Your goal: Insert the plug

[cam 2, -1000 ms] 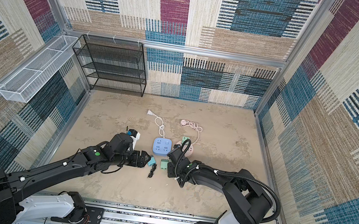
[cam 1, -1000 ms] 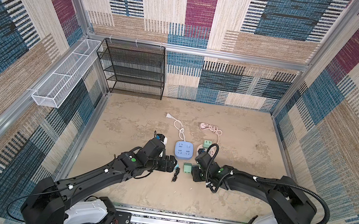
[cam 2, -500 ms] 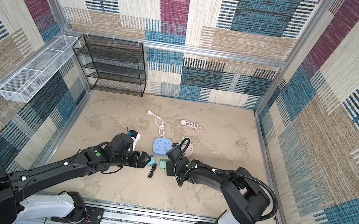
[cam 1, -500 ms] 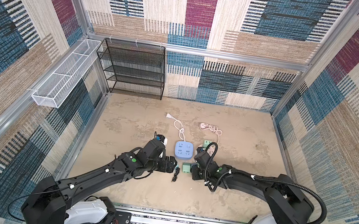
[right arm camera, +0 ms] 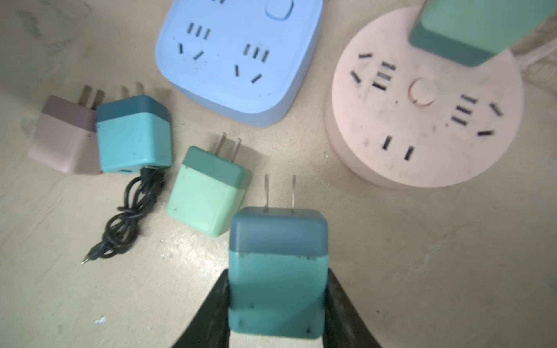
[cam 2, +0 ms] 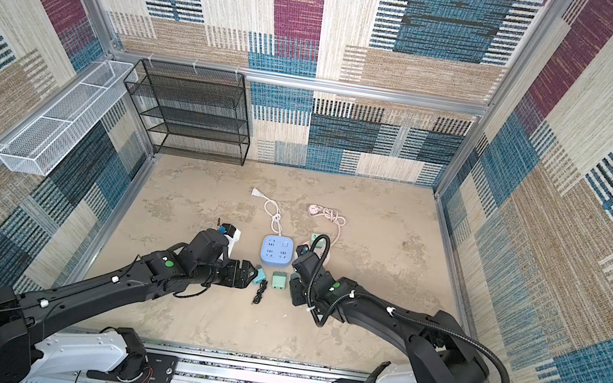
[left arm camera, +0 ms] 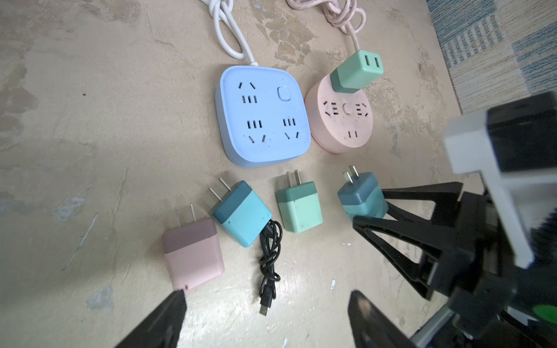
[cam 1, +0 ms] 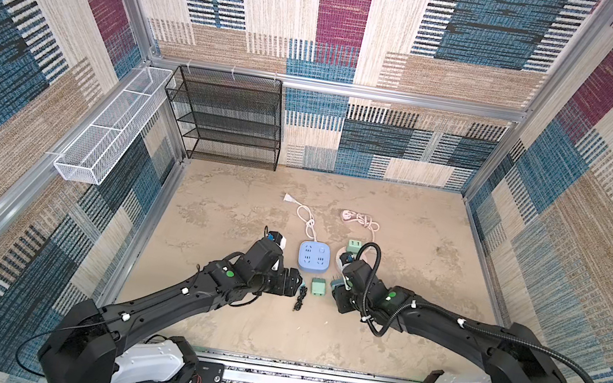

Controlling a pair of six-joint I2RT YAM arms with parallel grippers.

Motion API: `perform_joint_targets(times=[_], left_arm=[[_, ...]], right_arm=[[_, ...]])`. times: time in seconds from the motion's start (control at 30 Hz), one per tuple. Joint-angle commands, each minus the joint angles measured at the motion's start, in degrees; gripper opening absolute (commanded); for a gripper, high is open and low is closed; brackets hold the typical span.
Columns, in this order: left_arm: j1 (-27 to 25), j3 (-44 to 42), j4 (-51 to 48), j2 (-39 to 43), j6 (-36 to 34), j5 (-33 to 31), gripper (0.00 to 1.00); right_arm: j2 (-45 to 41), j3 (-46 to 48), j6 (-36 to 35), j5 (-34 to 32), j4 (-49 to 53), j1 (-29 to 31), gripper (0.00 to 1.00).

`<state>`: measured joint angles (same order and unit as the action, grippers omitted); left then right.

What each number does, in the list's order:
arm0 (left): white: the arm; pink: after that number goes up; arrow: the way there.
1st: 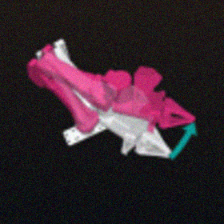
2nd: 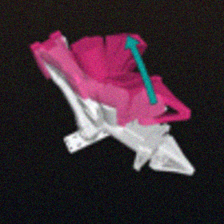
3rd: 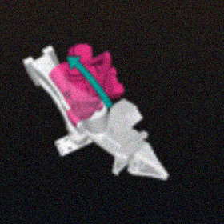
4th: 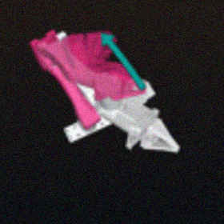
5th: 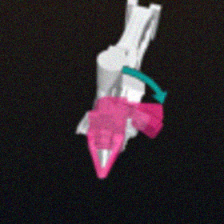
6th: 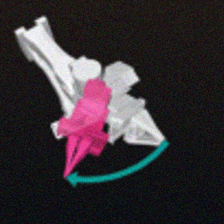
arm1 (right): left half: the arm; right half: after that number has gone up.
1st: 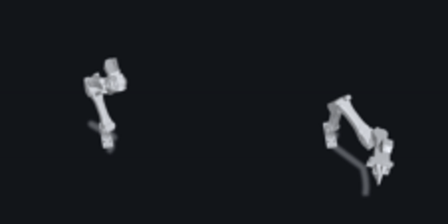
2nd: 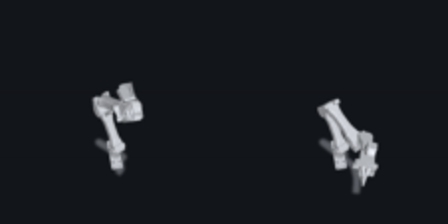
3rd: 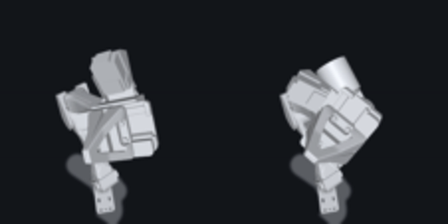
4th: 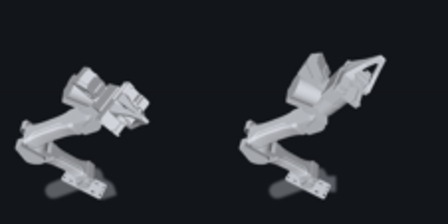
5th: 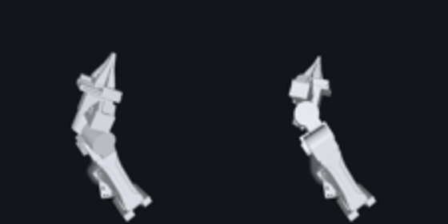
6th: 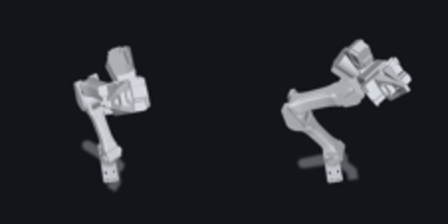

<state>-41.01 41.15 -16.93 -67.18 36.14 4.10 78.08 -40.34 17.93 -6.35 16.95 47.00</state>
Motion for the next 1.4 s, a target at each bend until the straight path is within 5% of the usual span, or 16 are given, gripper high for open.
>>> perform_joint_targets(times=[0.0,0.87,1.37], left_arm=[[0.03,0.68,1.77,-0.06,1.76,3.16,0.89],[1.80,-1.22,24.70,-6.02,14.19,27.80,0.81],[2.34,-0.28,24.85,-7.22,15.16,30.68,0.64]], right_arm=[[-3.56,0.59,-5.77,4.94,-3.60,0.12,0.00],[-12.87,-1.67,-14.20,13.76,-3.54,0.19,0.00],[-12.39,-2.68,-15.72,15.16,-2.33,1.49,0.00]])
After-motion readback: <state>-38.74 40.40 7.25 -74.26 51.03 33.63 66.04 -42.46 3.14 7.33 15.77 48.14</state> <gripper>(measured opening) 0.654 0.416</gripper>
